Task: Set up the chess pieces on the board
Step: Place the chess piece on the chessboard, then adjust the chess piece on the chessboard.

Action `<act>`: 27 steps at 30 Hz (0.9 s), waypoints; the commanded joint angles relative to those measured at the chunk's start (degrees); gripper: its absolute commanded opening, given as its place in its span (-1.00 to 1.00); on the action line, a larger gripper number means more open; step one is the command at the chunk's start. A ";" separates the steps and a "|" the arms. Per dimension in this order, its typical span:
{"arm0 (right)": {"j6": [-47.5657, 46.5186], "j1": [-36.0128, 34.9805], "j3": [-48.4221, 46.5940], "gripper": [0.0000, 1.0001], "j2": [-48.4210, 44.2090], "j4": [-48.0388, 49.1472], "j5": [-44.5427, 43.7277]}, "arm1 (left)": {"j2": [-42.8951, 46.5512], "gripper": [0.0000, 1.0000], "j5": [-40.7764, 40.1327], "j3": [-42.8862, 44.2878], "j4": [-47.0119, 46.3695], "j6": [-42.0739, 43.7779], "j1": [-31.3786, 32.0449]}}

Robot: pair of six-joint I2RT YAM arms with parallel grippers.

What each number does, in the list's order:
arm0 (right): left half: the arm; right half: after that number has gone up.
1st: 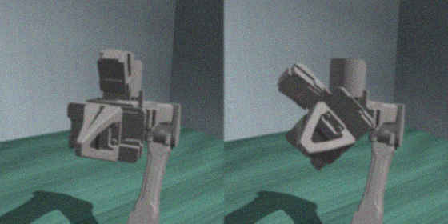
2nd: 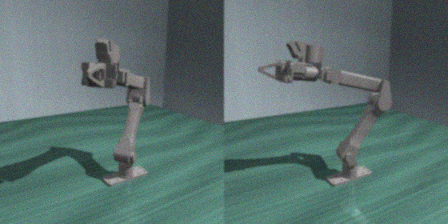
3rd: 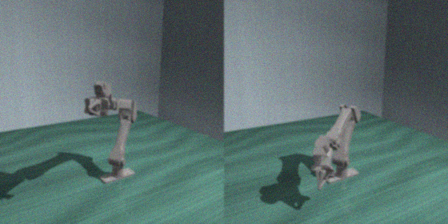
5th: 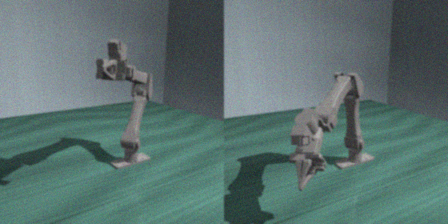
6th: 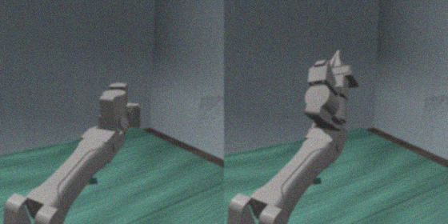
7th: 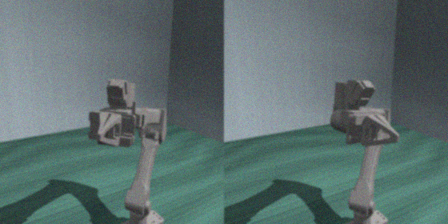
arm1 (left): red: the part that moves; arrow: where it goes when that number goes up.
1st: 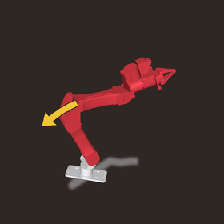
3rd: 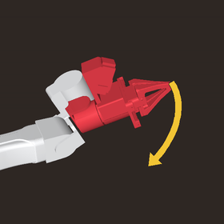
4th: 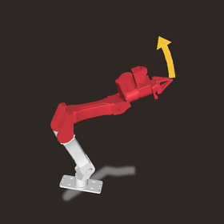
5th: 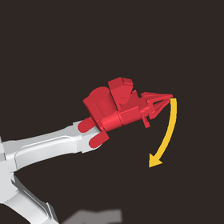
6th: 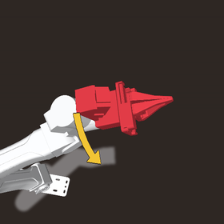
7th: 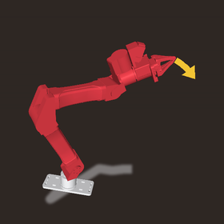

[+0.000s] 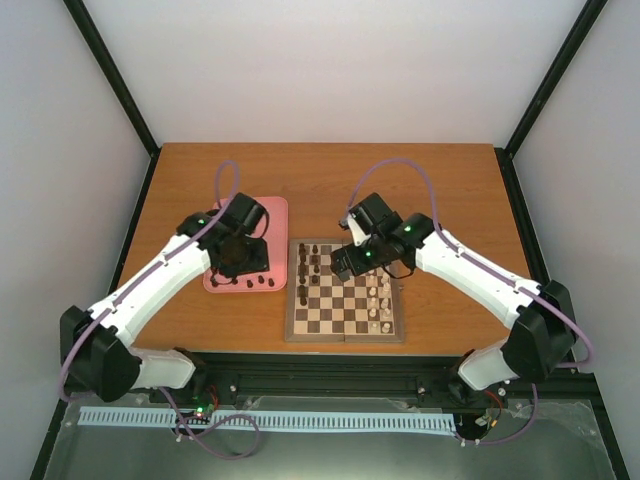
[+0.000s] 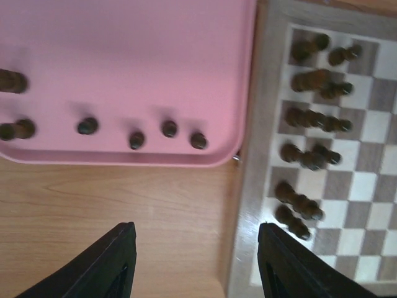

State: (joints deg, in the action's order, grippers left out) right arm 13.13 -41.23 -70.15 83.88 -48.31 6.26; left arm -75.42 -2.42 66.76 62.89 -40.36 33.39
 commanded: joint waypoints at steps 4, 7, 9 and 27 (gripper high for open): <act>3.85 -6.38 -1.07 1.00 -4.07 -1.18 10.93 | 3.11 0.12 1.95 -6.13 -3.27 9.14 -11.89; 5.77 -9.55 0.62 1.00 -4.42 0.58 15.30 | 3.76 0.13 3.20 -8.89 -6.04 10.68 -15.40; 6.90 -11.23 2.50 1.00 -4.33 2.91 18.17 | 3.87 0.13 3.90 -10.17 -7.17 11.66 -17.24; 11.14 -16.77 10.25 1.00 6.68 22.58 17.39 | 3.59 0.13 3.96 -9.91 -7.85 13.67 -20.20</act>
State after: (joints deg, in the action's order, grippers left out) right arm 22.85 -57.58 -60.14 88.60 -32.99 25.78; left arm -72.84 1.93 55.59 55.35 -27.97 13.80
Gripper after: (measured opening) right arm 0.999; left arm 0.567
